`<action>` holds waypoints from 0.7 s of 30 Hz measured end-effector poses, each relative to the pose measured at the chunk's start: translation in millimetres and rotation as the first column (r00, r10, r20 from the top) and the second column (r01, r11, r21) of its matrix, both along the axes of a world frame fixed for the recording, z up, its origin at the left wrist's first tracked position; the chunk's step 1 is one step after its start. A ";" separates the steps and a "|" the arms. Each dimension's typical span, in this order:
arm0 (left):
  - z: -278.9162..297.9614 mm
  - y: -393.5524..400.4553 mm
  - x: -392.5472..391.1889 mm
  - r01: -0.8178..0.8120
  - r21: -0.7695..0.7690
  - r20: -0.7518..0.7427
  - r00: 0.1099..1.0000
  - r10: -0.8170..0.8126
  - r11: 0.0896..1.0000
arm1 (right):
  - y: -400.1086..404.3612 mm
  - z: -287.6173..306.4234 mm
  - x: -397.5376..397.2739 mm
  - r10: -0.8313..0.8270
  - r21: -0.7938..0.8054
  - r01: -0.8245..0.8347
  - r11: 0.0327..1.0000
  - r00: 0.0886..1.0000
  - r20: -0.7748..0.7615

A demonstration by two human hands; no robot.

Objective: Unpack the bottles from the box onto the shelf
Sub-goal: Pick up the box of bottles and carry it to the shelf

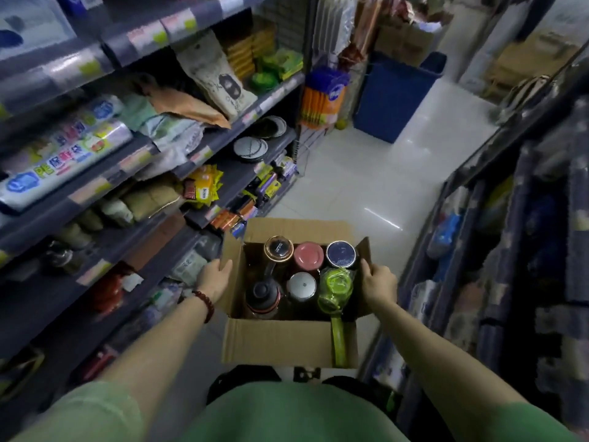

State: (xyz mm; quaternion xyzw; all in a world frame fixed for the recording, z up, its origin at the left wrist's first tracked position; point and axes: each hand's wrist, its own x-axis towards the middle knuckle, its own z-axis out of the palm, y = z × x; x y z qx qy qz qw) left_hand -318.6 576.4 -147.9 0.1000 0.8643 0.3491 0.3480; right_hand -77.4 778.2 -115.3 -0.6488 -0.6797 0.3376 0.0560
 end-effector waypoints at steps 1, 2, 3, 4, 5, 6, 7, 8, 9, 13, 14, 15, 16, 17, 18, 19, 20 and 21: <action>1.1 -0.4 5.1 -0.060 0.016 0.010 0.998 0.060 0.998 | 11.4 3.2 -8.8 0.055 0.002 -0.055 0.998 0.998 -0.009; 3.3 -1.0 10.5 -0.120 0.035 0.026 0.993 0.119 0.992 | 20.6 6.5 -18.1 0.110 0.004 -0.110 0.994 0.994 -0.004; 2.4 -2.3 13.1 -0.172 0.044 0.035 0.985 0.171 0.984 | 28.7 8.8 -28.2 0.165 0.010 -0.165 0.986 0.986 0.008; 2.5 -4.2 13.7 -0.209 0.041 0.031 0.978 0.208 0.977 | 35.7 9.6 -38.3 0.218 0.014 -0.218 0.976 0.976 0.022; 3.2 -6.3 13.6 -0.242 0.031 0.023 0.970 0.241 0.970 | 41.2 10.3 -48.0 0.267 0.015 -0.267 0.964 0.963 0.034; 2.1 -9.3 12.3 -0.275 0.015 0.022 0.961 0.275 0.961 | 44.9 10.6 -58.1 0.309 0.013 -0.310 0.951 0.950 0.042; -1.6 -13.2 9.5 -0.311 0.007 0.023 0.950 0.310 0.950 | 47.7 10.3 -68.6 0.350 0.005 -0.350 0.937 0.936 0.047; -6.4 -18.4 5.1 -0.340 0.012 0.018 0.940 0.340 0.940 | 49.5 8.2 -80.1 0.384 -0.008 -0.384 0.923 0.922 0.051; -9.0 -24.6 -0.1 -0.367 0.027 0.015 0.930 0.367 0.930 | 49.8 5.7 -92.0 0.412 -0.018 -0.411 0.911 0.910 0.049; -22.4 -54.9 -21.0 -0.457 0.007 -0.010 0.889 0.457 0.890 | 39.6 -5.3 -142.0 0.499 -0.054 -0.497 0.866 0.867 0.013; -20.4 -62.1 -23.6 -0.482 0.007 -0.030 0.875 0.482 0.876 | 35.5 -7.2 -154.9 0.524 -0.067 -0.522 0.850 0.852 0.010; -19.2 -69.0 -26.1 -0.511 0.009 -0.045 0.859 0.511 0.860 | 30.4 -7.9 -166.8 0.550 -0.074 -0.547 0.834 0.835 0.012; -20.1 -76.8 -28.3 -0.539 0.010 -0.054 0.841 0.539 0.842 | 24.5 -8.5 -179.0 0.577 -0.079 -0.574 0.815 0.817 0.013; -20.4 -85.8 -29.8 -0.573 0.006 -0.061 0.818 0.573 0.819 | 18.4 -9.3 -191.3 0.606 -0.080 -0.604 0.793 0.795 0.011; -20.3 -95.4 -30.4 -0.605 -0.003 -0.067 0.794 0.604 0.796 | 11.9 -9.9 -203.2 0.638 -0.080 -0.635 0.768 0.770 0.006; -19.3 -104.5 -29.5 -0.634 -0.019 -0.082 0.772 0.631 0.773 | 5.2 -9.8 -214.8 0.670 -0.078 -0.668 0.740 0.742 0.003; -18.9 -113.4 -27.9 -0.662 -0.041 -0.089 0.748 0.658 0.748 | -1.6 -10.1 -226.0 0.704 -0.072 -0.701 0.709 0.711 0.005; -18.1 -121.1 -25.5 -0.694 -0.054 -0.090 0.719 0.689 0.718 | -8.5 -10.6 -237.1 0.738 -0.073 -0.736 0.673 0.674 0.009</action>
